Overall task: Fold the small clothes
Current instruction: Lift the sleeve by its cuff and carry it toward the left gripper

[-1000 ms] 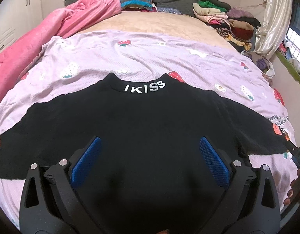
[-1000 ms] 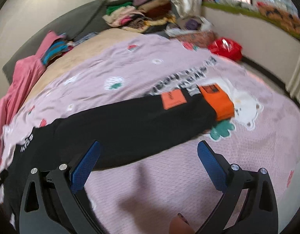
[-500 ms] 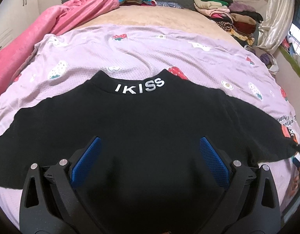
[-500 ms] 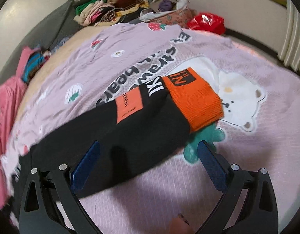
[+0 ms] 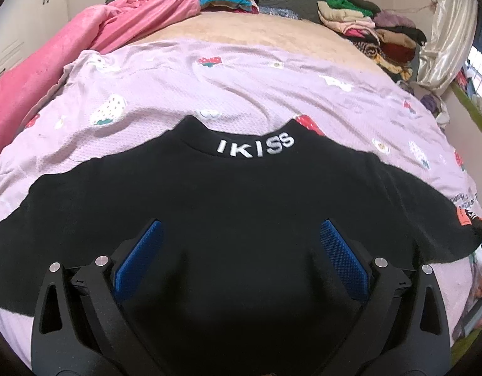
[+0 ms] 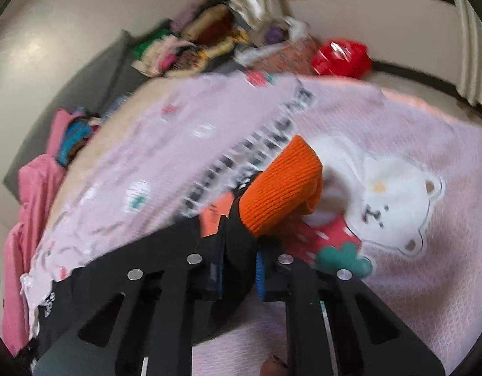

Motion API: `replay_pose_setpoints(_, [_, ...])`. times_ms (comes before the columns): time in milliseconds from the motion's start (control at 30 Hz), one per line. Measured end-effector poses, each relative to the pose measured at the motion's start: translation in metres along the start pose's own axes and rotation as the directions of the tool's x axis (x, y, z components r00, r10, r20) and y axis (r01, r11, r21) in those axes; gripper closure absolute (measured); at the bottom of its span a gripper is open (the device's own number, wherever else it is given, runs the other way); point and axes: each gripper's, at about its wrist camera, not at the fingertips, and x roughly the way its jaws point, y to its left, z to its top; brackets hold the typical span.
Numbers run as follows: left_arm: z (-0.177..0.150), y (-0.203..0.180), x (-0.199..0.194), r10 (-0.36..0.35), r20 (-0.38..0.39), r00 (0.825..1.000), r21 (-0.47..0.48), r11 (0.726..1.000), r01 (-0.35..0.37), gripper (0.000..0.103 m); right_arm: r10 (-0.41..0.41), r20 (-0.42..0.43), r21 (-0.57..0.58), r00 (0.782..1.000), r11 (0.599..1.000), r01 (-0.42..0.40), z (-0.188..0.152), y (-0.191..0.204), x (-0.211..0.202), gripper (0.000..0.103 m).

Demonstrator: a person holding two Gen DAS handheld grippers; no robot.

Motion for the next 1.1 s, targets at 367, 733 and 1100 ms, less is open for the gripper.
replay_pose_setpoints(367, [0.004,0.021,-0.026,-0.007,0.072,0.997,-0.031,0.999,0.01,0.009,0.193,0.072,-0.217,0.979,0.961,-0.174,0.002,0.076,-0.051,0.091])
replay_pose_setpoints(733, [0.001,0.043,-0.033,-0.045,0.085,0.995,-0.067,0.996,0.05,0.009,0.295,0.05,-0.351,0.954,0.9,-0.26,-0.024,0.146,-0.083,0.091])
replay_pose_setpoints(1100, [0.0,0.062,-0.039,-0.159,0.088,0.983,-0.145,0.975,0.171,0.009,0.347,-0.019,-0.441,0.938,0.839,-0.32,-0.058,0.199,-0.093,0.091])
